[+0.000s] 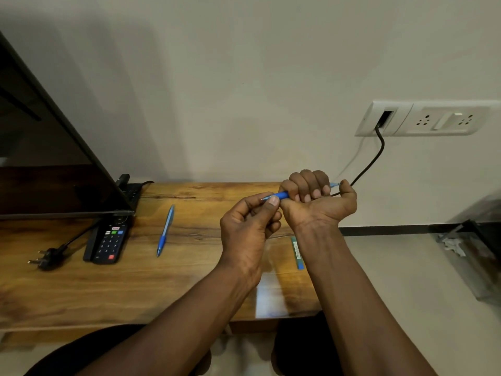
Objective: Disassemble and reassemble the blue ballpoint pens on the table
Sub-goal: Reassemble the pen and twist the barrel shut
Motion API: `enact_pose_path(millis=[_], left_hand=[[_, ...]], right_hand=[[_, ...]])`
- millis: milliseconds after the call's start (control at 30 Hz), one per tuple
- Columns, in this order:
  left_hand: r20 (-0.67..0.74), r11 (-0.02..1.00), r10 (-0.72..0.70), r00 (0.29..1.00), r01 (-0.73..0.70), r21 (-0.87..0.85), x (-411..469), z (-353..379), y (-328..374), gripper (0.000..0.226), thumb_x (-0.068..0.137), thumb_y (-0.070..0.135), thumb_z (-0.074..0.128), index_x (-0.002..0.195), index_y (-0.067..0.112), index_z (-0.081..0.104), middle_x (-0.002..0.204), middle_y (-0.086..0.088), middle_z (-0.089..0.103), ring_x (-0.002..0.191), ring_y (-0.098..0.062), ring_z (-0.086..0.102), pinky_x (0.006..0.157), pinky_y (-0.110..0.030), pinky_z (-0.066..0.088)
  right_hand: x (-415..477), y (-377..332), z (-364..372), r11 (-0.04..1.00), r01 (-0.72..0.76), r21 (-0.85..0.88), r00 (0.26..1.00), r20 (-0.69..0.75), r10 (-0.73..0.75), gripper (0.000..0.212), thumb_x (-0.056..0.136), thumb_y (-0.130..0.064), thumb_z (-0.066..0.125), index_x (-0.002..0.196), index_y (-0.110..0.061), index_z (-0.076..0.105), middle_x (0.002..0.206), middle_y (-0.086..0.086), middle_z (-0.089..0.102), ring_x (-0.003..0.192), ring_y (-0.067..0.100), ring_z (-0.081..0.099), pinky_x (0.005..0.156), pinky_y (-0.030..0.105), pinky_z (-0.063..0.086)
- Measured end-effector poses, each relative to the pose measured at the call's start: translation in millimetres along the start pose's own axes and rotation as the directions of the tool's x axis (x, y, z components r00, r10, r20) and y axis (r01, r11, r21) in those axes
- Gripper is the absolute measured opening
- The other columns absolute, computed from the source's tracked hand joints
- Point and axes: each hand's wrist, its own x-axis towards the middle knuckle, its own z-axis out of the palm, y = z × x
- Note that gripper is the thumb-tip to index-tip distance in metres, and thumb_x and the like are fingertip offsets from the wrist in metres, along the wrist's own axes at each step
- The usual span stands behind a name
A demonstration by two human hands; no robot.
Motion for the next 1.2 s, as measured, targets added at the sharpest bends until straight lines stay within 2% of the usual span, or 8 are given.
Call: enact_pose_path(millis=[133,300,433,567,700,833,1033,1200], left_hand=[[0.023,1.000,0.016,1.000,-0.016,0.008,-0.7,1.4,-1.1,0.010,0.090,0.005,0.077,0.100,0.007,0.078,0.077,-0.006,0.069,0.069,-0.011,0.066,0.067,-0.024,0.058],[0.019,0.999,0.028,0.999,-0.028,0.020,-0.8,2.2,-4.5,0.010,0.090,0.005,0.077,0.099,0.009,0.079,0.077,-0.005,0.069,0.069,-0.010,0.066,0.066,-0.023,0.058],[0.053,0.996,0.069,0.996,-0.072,0.057,0.8,1.7,-4.8,0.010,0.089,0.006,0.077,0.098,0.010,0.079,0.076,-0.004,0.069,0.070,-0.012,0.066,0.068,-0.025,0.058],[0.062,0.988,0.101,0.993,-0.107,0.107,5.4,-1.6,-4.5,0.009,0.090,0.007,0.078,0.098,0.011,0.079,0.075,-0.002,0.070,0.071,-0.012,0.066,0.068,-0.025,0.058],[0.083,0.983,0.126,0.989,-0.135,0.122,7.1,-3.9,-2.2,0.008,0.090,0.007,0.077,0.098,0.011,0.078,0.076,-0.001,0.071,0.071,-0.012,0.067,0.068,-0.025,0.058],[0.087,0.982,0.132,0.987,-0.142,0.128,9.2,-9.9,-0.2,0.010,0.090,0.006,0.077,0.098,0.011,0.079,0.076,-0.002,0.071,0.072,-0.014,0.066,0.068,-0.025,0.058],[0.102,0.972,0.148,0.984,-0.164,0.169,10.8,-23.5,8.9,0.012,0.089,0.007,0.078,0.101,0.011,0.079,0.079,-0.005,0.071,0.074,-0.015,0.067,0.071,-0.027,0.059],[0.123,0.963,0.160,0.980,-0.182,0.197,13.1,-29.6,14.6,0.014,0.089,0.007,0.078,0.103,0.010,0.078,0.081,-0.005,0.072,0.074,-0.014,0.067,0.070,-0.026,0.058]], right_hand=[[1.8,-5.4,1.7,1.000,0.007,-0.028,1.000,0.009,-0.007,0.042,0.089,-0.040,0.026,0.052,-0.020,0.026,0.046,-0.005,0.018,0.037,0.012,0.016,0.043,0.021,0.016],[0.6,-6.1,0.6,1.000,-0.009,-0.013,1.000,0.016,0.009,0.038,0.084,-0.041,0.033,0.053,-0.020,0.028,0.047,-0.005,0.019,0.038,0.012,0.017,0.043,0.021,0.017],[2.6,-8.8,3.2,1.000,0.001,-0.005,1.000,0.008,-0.001,0.044,0.089,-0.040,0.028,0.050,-0.020,0.029,0.045,-0.006,0.019,0.036,0.011,0.016,0.042,0.020,0.016],[3.6,-7.2,0.8,1.000,-0.012,0.013,1.000,0.002,0.012,0.043,0.089,-0.044,0.032,0.053,-0.019,0.030,0.047,-0.005,0.022,0.038,0.011,0.017,0.043,0.020,0.016],[5.9,-7.6,2.9,1.000,-0.004,-0.011,1.000,0.000,0.004,0.037,0.086,-0.037,0.030,0.054,-0.020,0.027,0.046,-0.005,0.019,0.037,0.012,0.016,0.043,0.020,0.016],[5.5,-2.1,1.0,0.999,-0.036,-0.013,0.998,0.047,0.037,0.036,0.083,-0.040,0.035,0.055,-0.019,0.029,0.048,-0.005,0.020,0.039,0.012,0.017,0.045,0.022,0.015],[6.8,8.8,3.6,0.999,-0.029,-0.042,0.999,0.023,0.030,0.039,0.088,-0.040,0.031,0.054,-0.020,0.028,0.048,-0.005,0.018,0.039,0.011,0.015,0.045,0.021,0.014],[5.9,14.3,7.5,0.996,-0.029,-0.089,0.999,0.015,0.030,0.035,0.083,-0.039,0.033,0.054,-0.021,0.025,0.048,-0.006,0.016,0.038,0.012,0.014,0.046,0.020,0.014]])
